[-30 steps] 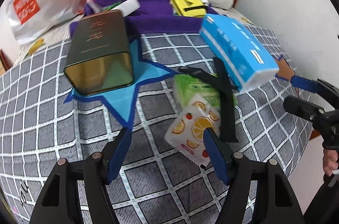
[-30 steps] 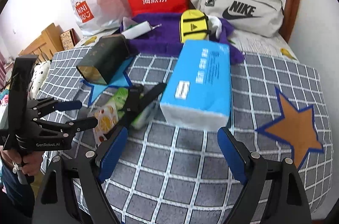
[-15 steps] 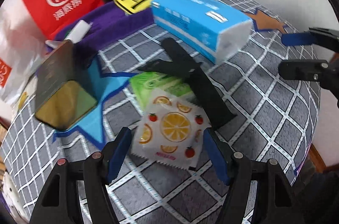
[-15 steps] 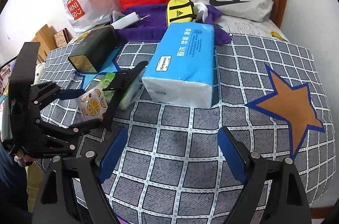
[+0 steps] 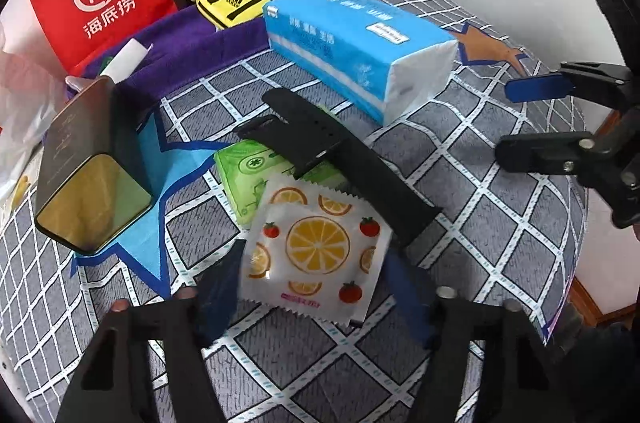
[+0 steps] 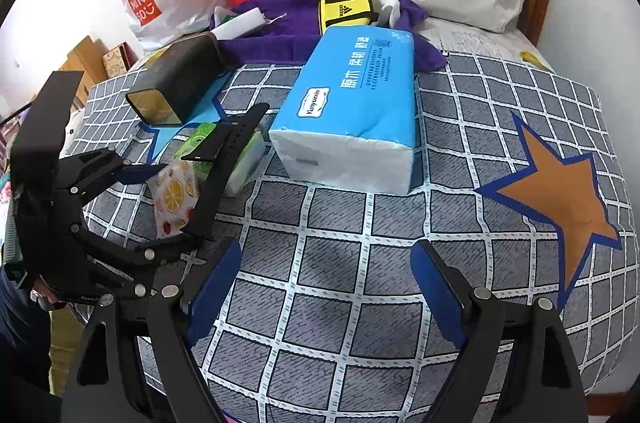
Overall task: Organize soft objects
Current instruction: 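Lower the left tool onto the orange-print tissue pack while the right tool reaches the black strap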
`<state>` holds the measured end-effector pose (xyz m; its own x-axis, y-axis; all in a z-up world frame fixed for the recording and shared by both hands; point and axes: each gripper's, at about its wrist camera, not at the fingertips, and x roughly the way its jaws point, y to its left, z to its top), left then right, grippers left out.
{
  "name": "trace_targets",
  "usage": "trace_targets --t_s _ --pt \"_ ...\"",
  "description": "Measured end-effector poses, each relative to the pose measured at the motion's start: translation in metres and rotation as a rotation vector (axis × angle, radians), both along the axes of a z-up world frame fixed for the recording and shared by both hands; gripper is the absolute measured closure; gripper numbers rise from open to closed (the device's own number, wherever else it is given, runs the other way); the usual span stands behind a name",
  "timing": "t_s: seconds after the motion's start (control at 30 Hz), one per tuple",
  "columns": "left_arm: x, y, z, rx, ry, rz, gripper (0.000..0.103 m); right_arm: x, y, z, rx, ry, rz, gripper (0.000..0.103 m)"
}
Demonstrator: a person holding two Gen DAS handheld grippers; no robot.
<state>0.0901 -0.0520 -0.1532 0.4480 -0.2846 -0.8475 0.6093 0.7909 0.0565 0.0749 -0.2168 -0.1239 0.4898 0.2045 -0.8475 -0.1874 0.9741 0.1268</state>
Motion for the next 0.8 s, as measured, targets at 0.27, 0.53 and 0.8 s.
trace_targets --t_s 0.27,0.53,0.8 --pt "-0.01 0.019 0.006 -0.024 0.004 0.059 0.053 -0.001 0.008 -0.002 0.001 0.009 0.019 0.016" --pt "-0.012 0.065 0.019 -0.08 -0.012 0.231 0.054 -0.002 0.023 0.003 0.036 -0.012 0.053 0.016" --pt "0.002 0.085 0.008 -0.112 0.026 0.348 0.053 0.016 0.055 -0.003 0.087 0.005 0.104 0.024"
